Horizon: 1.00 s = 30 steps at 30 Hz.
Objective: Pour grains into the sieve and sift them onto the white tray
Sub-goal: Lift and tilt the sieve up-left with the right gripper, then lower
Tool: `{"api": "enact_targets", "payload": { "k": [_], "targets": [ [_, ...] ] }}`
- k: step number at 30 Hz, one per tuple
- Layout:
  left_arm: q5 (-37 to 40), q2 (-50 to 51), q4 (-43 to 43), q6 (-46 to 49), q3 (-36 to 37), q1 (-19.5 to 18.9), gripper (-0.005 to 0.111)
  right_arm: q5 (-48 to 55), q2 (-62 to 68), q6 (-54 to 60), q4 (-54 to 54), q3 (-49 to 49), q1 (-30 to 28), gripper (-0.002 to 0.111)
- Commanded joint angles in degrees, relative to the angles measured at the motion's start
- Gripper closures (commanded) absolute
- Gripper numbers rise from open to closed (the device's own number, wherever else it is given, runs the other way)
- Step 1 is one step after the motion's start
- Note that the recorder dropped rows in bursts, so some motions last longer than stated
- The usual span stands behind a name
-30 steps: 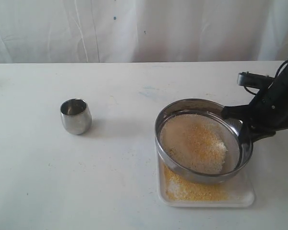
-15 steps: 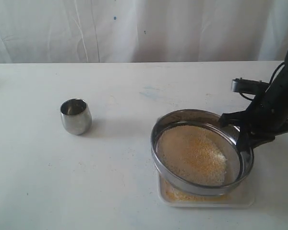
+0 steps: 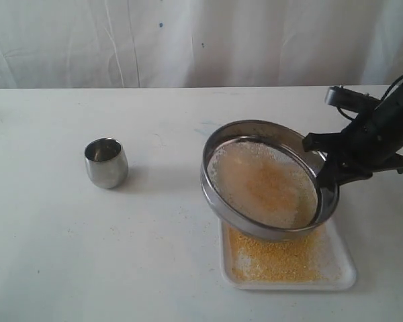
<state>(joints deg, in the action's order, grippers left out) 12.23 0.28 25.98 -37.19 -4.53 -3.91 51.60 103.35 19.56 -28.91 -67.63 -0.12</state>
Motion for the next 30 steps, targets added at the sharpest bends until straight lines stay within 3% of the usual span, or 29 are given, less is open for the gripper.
{"api": "enact_targets", "payload": {
  "k": [1, 10, 15, 21, 26, 30],
  "targets": [
    [-0.3, -0.3, 0.3, -0.1, 0.1, 0.0, 0.107, 4.0, -1.0, 6.6, -8.7, -2.7, -3.4, 0.108],
    [-0.3, -0.3, 0.3, -0.1, 0.1, 0.0, 0.107, 15.3, 0.6, 10.1, -8.6, -3.6, -7.9, 0.108],
    [-0.3, -0.3, 0.3, -0.1, 0.1, 0.0, 0.107, 12.6, 2.5, 8.7, -9.0, -3.6, -7.9, 0.108],
    [-0.3, -0.3, 0.3, -0.1, 0.1, 0.0, 0.107, 17.4, 3.3, 10.3, -9.0, -3.6, -7.9, 0.108],
    [-0.3, -0.3, 0.3, -0.1, 0.1, 0.0, 0.107, 5.7, 3.3, 1.4, -8.5, -4.4, -7.9, 0.108],
    [-0.3, -0.3, 0.3, -0.1, 0.1, 0.0, 0.107, 13.1, 2.9, 5.1, -7.2, -0.9, -6.4, 0.108]
  ]
}}
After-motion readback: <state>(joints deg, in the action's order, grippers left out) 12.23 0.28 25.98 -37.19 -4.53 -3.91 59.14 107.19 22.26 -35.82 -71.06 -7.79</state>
